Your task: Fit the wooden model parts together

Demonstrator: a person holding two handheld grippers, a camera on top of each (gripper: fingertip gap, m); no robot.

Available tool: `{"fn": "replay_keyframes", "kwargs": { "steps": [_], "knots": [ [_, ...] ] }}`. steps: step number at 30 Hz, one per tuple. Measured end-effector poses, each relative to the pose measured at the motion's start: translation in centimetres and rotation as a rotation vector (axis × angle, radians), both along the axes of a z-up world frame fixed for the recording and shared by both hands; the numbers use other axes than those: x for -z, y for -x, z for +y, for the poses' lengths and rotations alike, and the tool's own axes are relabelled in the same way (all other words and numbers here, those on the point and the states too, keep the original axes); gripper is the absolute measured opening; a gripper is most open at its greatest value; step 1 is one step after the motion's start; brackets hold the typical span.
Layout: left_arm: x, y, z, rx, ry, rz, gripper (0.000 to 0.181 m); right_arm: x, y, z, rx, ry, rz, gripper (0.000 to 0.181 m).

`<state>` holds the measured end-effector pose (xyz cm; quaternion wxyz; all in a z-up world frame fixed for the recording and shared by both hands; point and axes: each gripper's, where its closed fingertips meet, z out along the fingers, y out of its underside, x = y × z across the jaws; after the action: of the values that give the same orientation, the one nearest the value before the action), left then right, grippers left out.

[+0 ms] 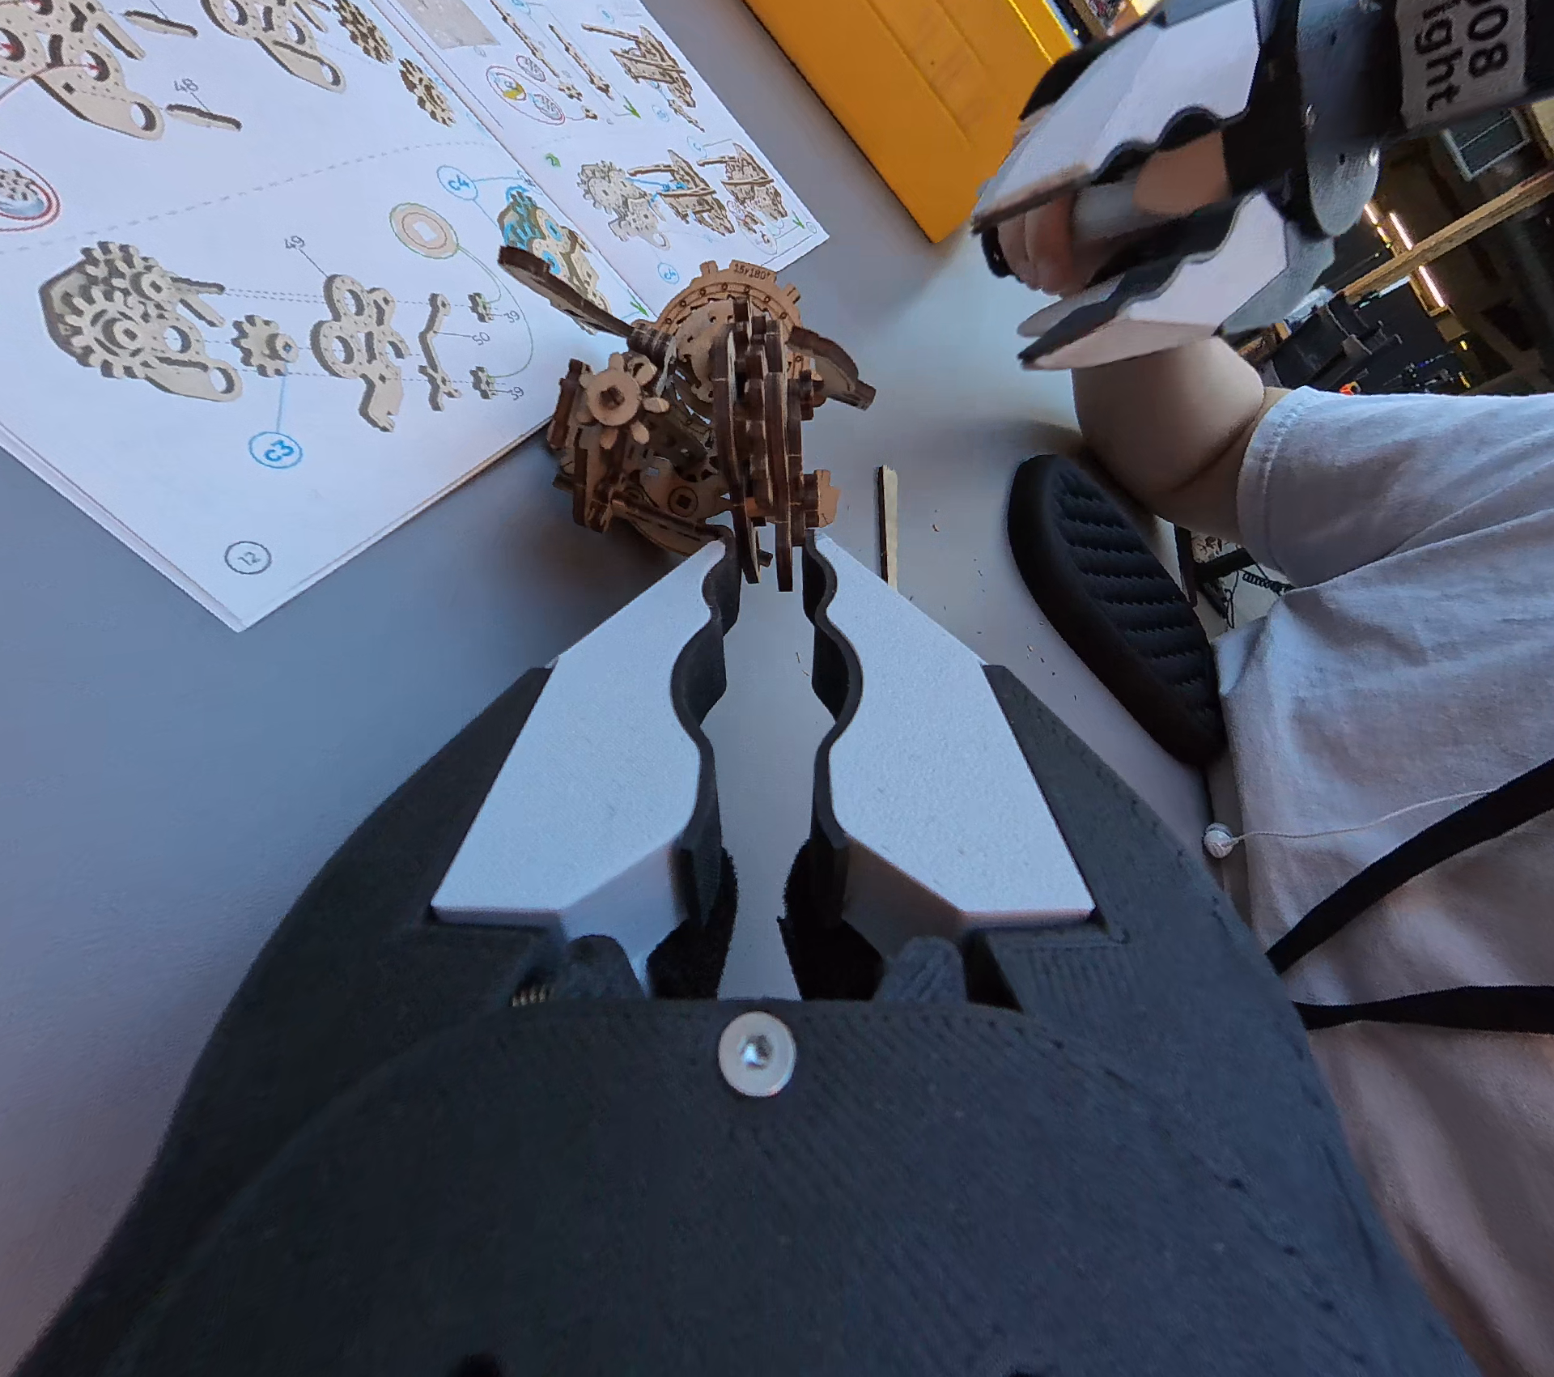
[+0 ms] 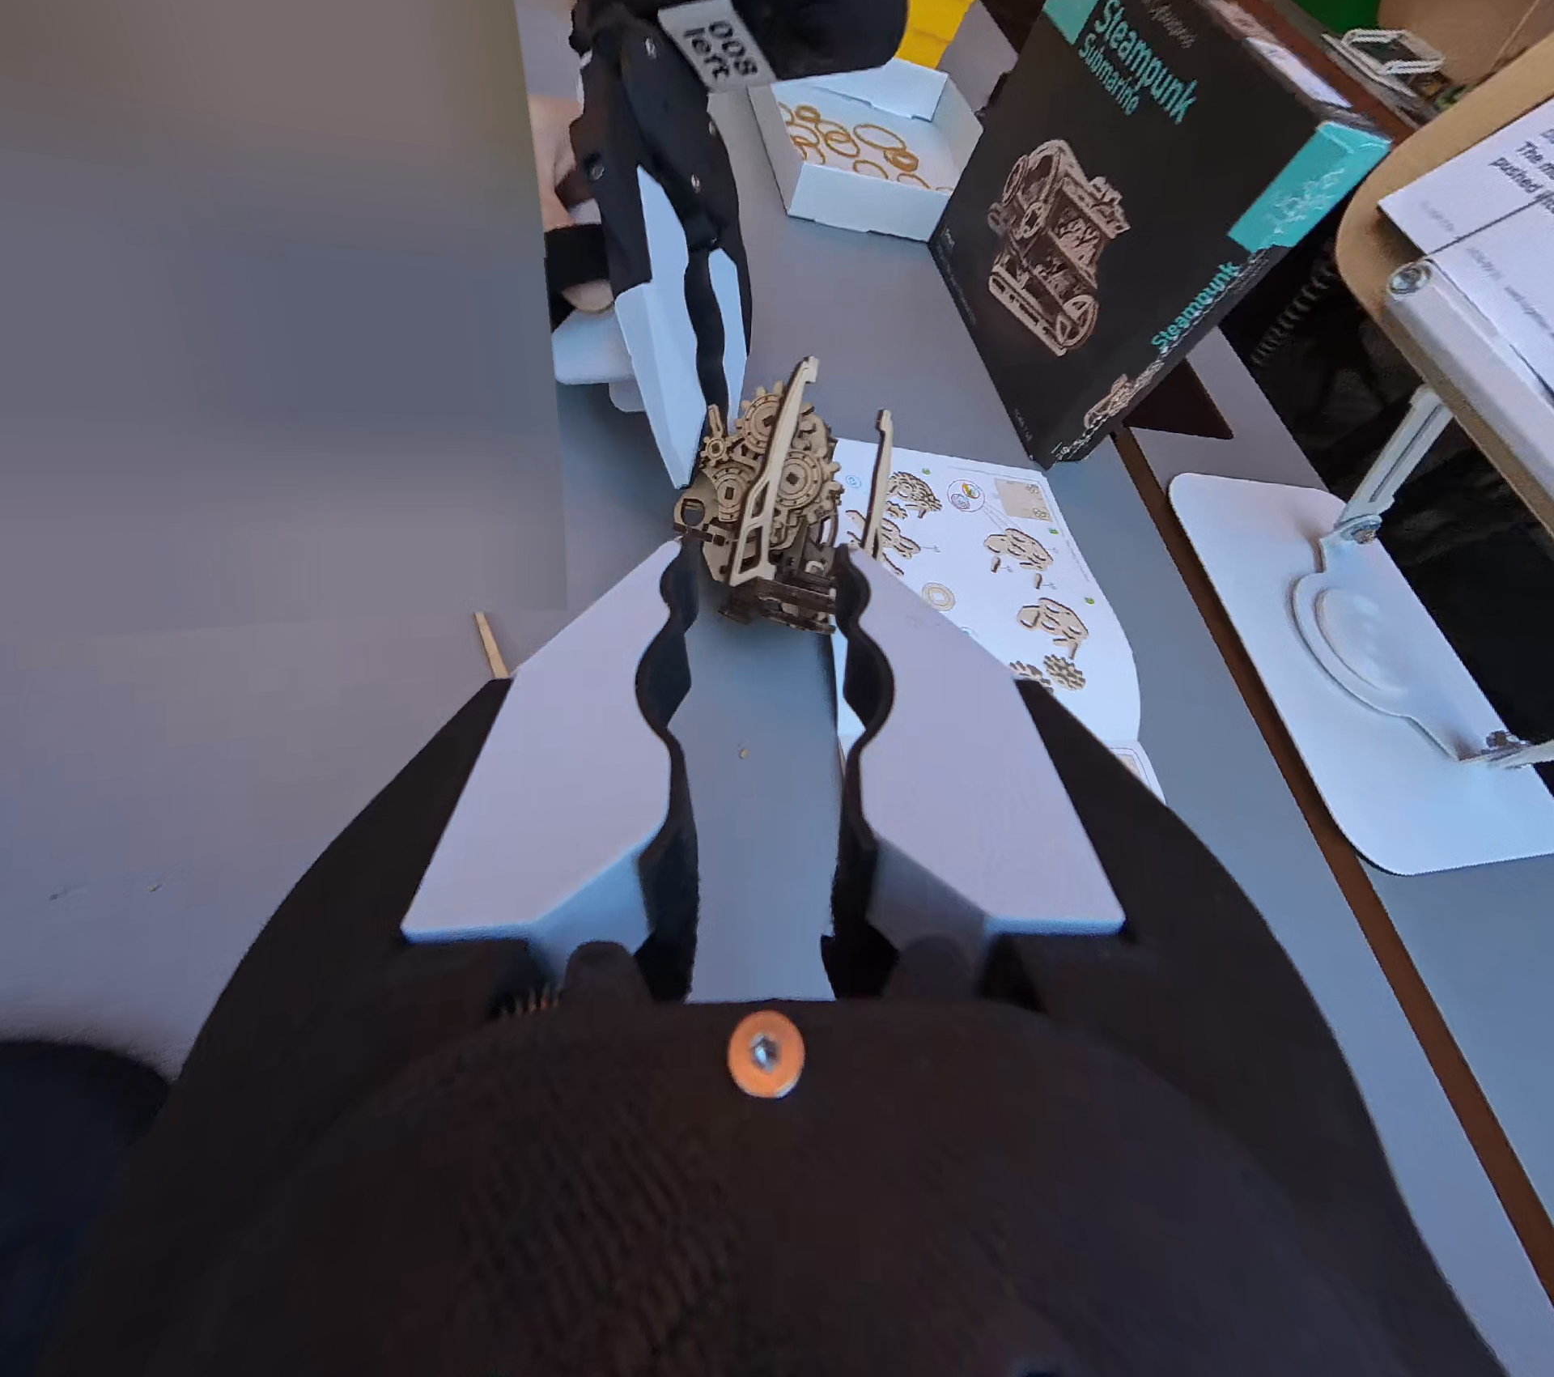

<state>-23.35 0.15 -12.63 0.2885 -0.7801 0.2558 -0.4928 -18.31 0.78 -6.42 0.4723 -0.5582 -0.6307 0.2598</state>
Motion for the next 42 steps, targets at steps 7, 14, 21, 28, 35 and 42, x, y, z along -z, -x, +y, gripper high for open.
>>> {"fn": "replay_keyframes", "kwargs": {
  "steps": [7,14,21,28,35,42],
  "knots": [
    [0.0,0.0,0.0,-0.005,0.006,-0.001,0.013,2.5,2.6,0.5,0.104,-0.134,-0.051,0.022],
    [0.0,0.0,0.1,-0.008,0.009,-0.003,0.013,4.2,3.4,1.2,0.163,-0.252,-0.139,0.013],
    [0.0,0.0,0.1,-0.011,0.0,0.008,0.013,4.3,3.6,1.5,0.192,-0.256,-0.152,0.006],
    [-0.2,-0.2,-0.3,0.011,-0.05,0.068,0.013,4.1,3.3,1.2,0.169,-0.117,-0.113,0.007],
    [-0.1,0.0,-0.5,-0.003,-0.046,0.105,0.012,4.5,3.3,0.6,0.119,-0.047,-0.099,0.011],
    [-0.1,0.6,0.0,-0.037,0.033,0.022,0.012,3.3,2.9,-0.6,0.063,-0.151,-0.016,0.027]
  ]
}}
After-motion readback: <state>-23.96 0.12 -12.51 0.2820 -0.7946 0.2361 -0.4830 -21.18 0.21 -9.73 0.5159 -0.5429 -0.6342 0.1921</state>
